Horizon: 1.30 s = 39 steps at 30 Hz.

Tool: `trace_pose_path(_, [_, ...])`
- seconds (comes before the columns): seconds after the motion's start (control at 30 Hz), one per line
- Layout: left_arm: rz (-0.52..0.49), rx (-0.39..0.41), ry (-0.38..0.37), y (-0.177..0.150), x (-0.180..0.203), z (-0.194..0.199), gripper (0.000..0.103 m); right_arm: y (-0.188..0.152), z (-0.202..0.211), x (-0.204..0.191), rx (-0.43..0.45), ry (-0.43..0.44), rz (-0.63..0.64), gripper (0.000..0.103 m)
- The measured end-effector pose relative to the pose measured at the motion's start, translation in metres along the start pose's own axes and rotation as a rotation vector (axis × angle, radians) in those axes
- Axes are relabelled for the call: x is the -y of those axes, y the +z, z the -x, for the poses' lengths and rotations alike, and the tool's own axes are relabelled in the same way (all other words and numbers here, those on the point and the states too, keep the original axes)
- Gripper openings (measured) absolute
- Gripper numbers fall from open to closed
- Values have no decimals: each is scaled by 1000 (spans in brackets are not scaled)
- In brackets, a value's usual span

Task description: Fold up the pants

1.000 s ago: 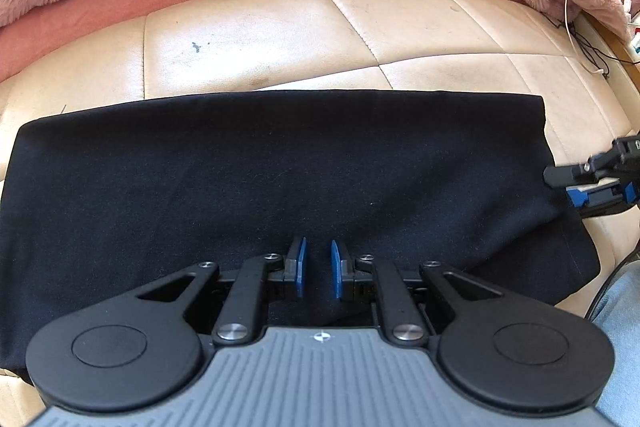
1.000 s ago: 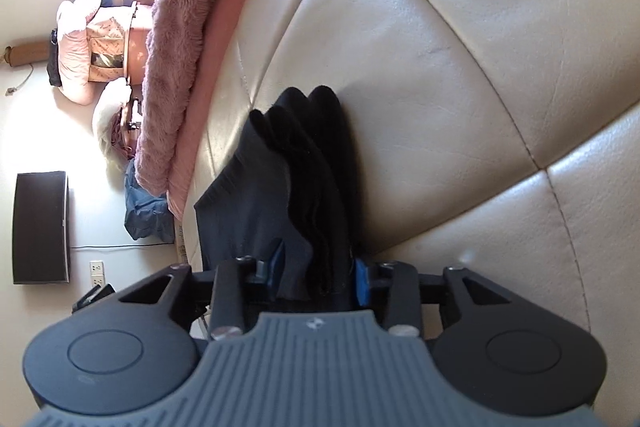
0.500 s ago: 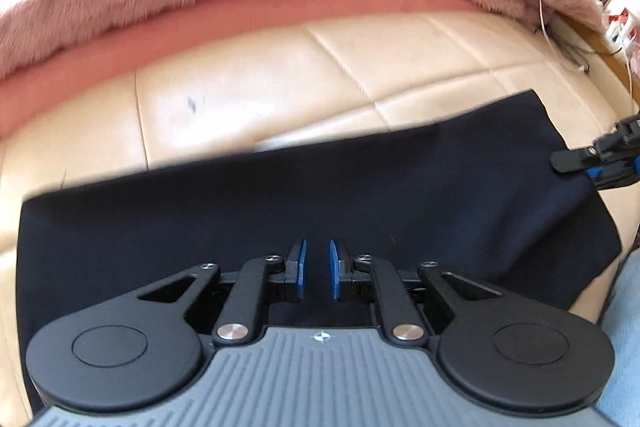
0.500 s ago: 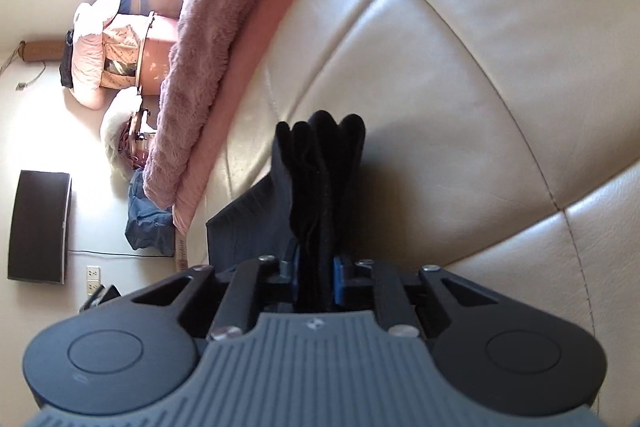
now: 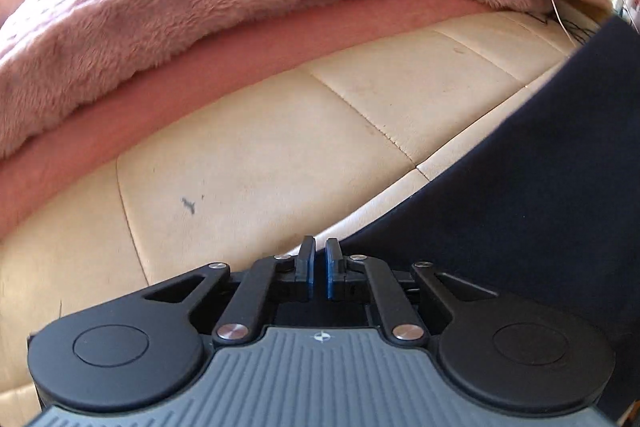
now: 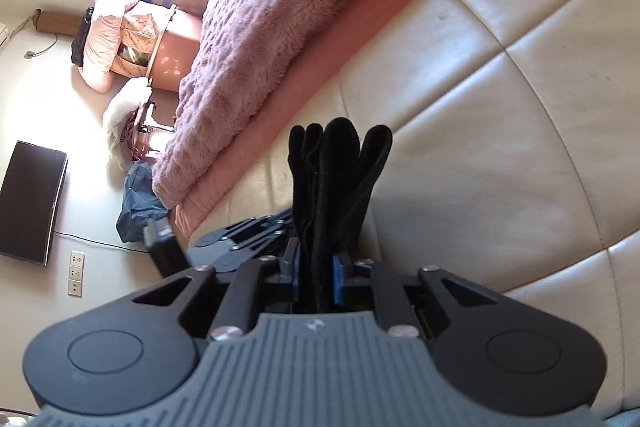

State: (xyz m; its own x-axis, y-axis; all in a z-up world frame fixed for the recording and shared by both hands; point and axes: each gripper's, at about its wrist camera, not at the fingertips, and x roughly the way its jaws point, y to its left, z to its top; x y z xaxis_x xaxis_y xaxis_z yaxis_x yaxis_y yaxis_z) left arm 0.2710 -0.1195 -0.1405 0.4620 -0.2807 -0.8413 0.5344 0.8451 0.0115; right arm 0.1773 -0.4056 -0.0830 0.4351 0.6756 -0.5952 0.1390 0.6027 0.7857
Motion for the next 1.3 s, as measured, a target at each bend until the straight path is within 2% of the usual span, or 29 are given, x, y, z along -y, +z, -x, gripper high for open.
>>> trace_pose_path(0.17, [10,30,-13,-10,0,30,7,2,-1,-26,11,-21,26,10])
trace_pose_path(0.37, [3,9,-70,-53,14,68,7,-2,0,-57,20,-12,67,10])
trace_pose_path(0.53, [1,-10,-112,-87,34,73,7,-4,-13,-86,21,-41,95,10])
trace_pose_path(0.67, [26,2,-128,-93,35,79,6,-5,-24,-105,17,-79,102,10])
trace_pose_path(0.77, [92,29,-174,-100,21,97,7,-5,-33,-124,10,-96,114,10])
trace_pose_path(0.93, [254,99,-48,-124,-35,132,7,-11,-53,-163,-11,-114,158,10])
trace_pose_path(1.03, [421,92,53,-146,-85,142,7,-18,-74,-187,-25,-136,182,10])
trace_pose_path(1.13, [604,78,107,-171,-131,150,7,-26,-100,-206,-43,-164,199,10])
trace_pose_path(1.2, [664,44,146,-185,-149,152,7,-32,-123,-220,-66,-189,211,10])
trace_pose_path(1.23, [672,30,151,-189,-154,151,7,-34,-136,-226,-78,-202,220,10])
trace_pose_path(1.3, [717,36,107,-198,-163,150,7,-41,-165,-238,-114,-229,240,10])
